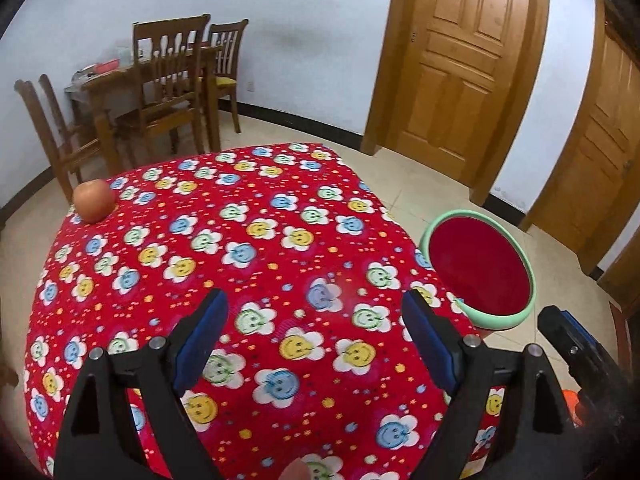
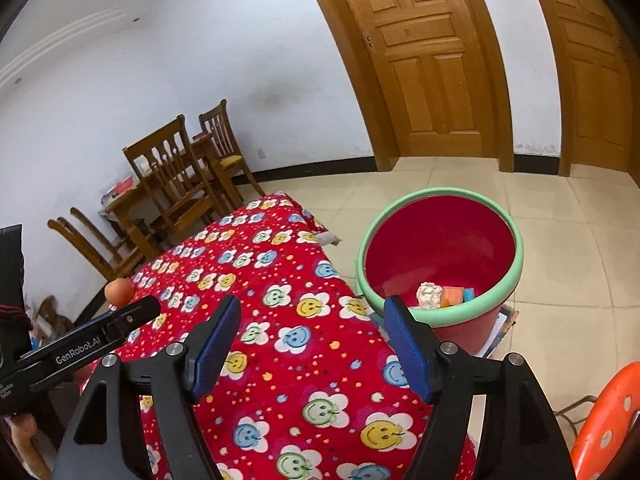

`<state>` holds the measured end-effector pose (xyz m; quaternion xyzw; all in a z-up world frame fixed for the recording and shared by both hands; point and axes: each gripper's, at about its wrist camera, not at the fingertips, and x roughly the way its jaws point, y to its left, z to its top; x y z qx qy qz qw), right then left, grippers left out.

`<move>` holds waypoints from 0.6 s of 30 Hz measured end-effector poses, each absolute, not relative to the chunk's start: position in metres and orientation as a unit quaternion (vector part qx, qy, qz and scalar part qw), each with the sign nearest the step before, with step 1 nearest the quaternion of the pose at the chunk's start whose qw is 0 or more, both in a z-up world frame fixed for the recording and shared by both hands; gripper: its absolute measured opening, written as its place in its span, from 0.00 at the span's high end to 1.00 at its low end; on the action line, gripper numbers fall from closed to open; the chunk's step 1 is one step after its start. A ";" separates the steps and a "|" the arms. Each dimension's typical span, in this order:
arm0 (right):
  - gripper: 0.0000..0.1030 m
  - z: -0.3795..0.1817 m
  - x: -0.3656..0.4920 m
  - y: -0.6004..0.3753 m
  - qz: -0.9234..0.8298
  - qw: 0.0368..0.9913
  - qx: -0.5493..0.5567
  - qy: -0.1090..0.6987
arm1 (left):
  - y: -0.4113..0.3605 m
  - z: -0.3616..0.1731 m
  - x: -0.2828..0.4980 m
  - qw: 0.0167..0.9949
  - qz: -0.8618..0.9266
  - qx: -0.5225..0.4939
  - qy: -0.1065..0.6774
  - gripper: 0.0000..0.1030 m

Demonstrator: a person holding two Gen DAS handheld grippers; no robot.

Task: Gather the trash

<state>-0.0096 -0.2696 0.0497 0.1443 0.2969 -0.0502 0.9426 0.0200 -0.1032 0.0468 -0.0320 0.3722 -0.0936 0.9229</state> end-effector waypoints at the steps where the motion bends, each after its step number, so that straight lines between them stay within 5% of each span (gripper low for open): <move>1: 0.27 0.050 -0.010 -0.268 -0.049 0.943 0.145 0.296 | -0.101 0.047 0.019 0.923 -0.091 -0.033 0.371 0.15; 18: 0.27 0.058 -0.020 -0.248 -0.039 0.947 0.131 0.292 | -0.078 0.060 -0.005 0.934 -0.076 -0.045 0.345 0.15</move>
